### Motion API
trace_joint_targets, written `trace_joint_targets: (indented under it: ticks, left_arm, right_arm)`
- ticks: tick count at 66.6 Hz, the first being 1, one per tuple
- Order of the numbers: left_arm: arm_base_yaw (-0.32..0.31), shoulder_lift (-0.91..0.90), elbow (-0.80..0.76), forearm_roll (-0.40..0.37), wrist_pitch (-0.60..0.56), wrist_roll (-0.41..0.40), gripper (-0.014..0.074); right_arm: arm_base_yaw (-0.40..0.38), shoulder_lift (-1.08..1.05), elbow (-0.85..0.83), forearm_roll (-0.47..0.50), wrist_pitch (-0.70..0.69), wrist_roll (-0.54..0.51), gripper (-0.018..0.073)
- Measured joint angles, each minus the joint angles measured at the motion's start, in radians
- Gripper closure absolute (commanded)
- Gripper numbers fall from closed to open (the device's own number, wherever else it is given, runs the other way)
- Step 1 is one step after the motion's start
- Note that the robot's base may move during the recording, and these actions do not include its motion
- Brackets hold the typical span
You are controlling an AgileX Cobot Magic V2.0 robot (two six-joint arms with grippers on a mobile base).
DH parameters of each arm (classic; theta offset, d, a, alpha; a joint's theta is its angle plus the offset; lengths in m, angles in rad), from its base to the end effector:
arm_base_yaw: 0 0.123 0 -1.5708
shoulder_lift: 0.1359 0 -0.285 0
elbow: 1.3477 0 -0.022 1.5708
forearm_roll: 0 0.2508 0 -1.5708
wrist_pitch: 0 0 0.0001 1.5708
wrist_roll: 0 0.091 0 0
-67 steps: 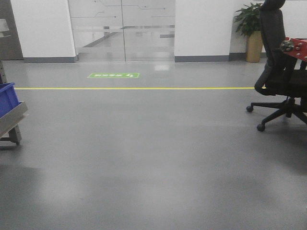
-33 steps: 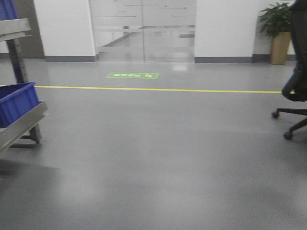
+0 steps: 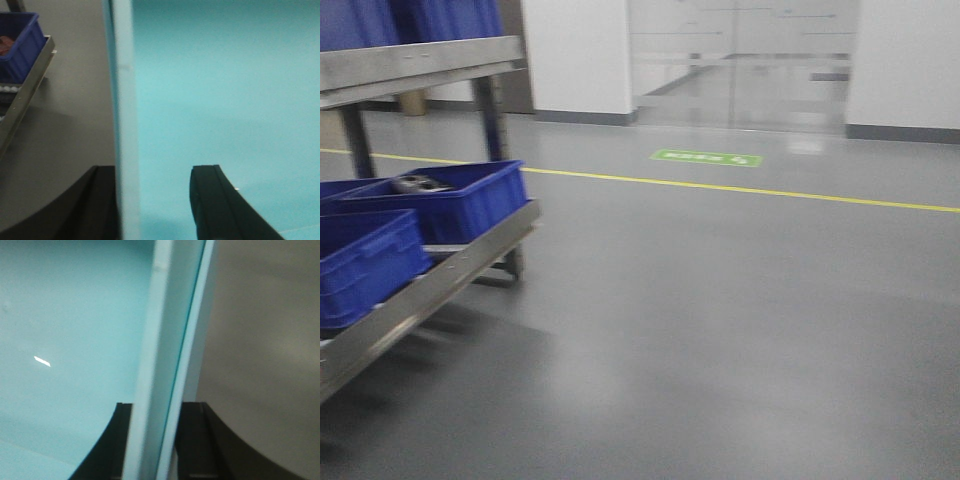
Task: Move two blue bins to right shelf middle
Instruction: 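Align the base in front of the rack with the red bag bin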
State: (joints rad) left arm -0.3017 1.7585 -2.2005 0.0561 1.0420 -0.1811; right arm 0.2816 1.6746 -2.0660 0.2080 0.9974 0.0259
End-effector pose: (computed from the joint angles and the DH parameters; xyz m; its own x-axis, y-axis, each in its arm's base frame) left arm 0.3596 -0.1073 0.4942 -0.5015 -0.0031 -0.8652 0.1823 0.9772 -0.1092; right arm 0.3399 0.1148 0.4911 -0.5218 -0.0080 -0.8530 -0.3499 0.9140 0.2055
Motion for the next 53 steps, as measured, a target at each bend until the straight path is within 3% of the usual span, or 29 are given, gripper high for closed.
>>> trace_joint_targets:
  ticks: [53]
  left_arm:
    - [0.000,0.000,0.000,0.000,0.000,0.000,0.0707]
  right_arm:
    - [0.000,0.000,0.000,0.000,0.000,0.000,0.0713]
